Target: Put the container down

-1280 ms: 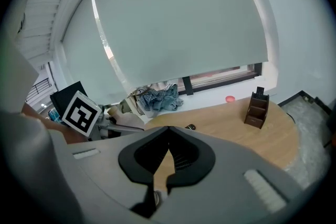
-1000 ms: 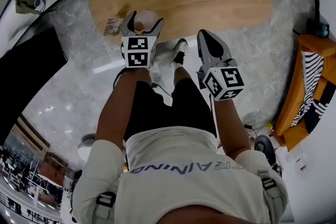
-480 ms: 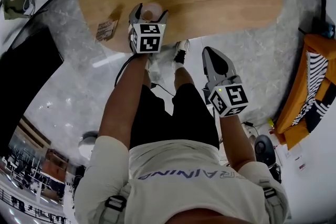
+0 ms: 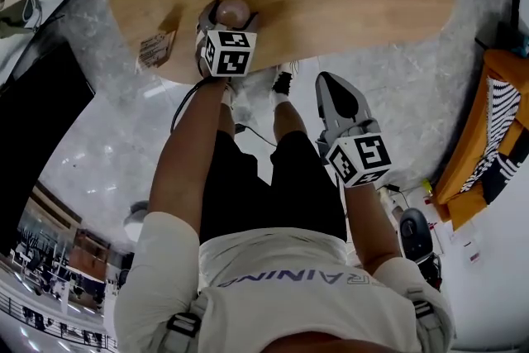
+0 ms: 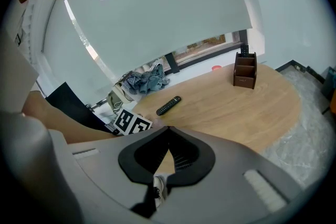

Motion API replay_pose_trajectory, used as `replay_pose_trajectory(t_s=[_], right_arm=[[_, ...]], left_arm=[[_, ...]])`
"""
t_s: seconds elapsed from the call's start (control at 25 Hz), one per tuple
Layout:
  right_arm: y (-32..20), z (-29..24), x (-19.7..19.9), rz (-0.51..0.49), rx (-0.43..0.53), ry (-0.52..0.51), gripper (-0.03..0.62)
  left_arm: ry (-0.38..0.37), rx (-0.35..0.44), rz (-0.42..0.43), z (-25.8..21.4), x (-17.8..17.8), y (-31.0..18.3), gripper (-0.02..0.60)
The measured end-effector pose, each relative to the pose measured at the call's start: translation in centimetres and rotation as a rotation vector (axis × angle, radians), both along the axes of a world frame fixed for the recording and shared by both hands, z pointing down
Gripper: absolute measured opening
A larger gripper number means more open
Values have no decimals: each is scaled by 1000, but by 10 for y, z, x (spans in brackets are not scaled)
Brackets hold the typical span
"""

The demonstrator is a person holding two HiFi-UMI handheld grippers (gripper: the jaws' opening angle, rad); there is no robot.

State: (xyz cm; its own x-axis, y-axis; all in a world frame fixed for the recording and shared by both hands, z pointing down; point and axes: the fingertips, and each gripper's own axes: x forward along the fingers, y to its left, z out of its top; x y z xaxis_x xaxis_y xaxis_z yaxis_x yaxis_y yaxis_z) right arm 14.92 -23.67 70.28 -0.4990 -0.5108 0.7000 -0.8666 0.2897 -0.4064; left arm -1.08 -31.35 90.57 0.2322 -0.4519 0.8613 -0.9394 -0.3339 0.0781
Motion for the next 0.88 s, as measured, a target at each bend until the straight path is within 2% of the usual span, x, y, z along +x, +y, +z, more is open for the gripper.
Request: replay_pose_trajectory(t_s=[0.16,0.6,0.64,0.72,0.88], right_arm=[[2,5,1,5,-11,2,15],[8,1,-11,-13,-21,-17,15],[9,0,-11,-16,-21,-21,15],[11,-1,-13,-24,-21,-27,15],[14,-4,-12,-28,-17,-25,15]], left_arm=[[-13,13,-4,1,0,-2,402],[-10,-12,-9,2,3,-2,405],[-1,-17,-7,2,4,-2,441],[15,-28,-3,3,7,-1,469],[34,-37,-30,-2,5,1,485]])
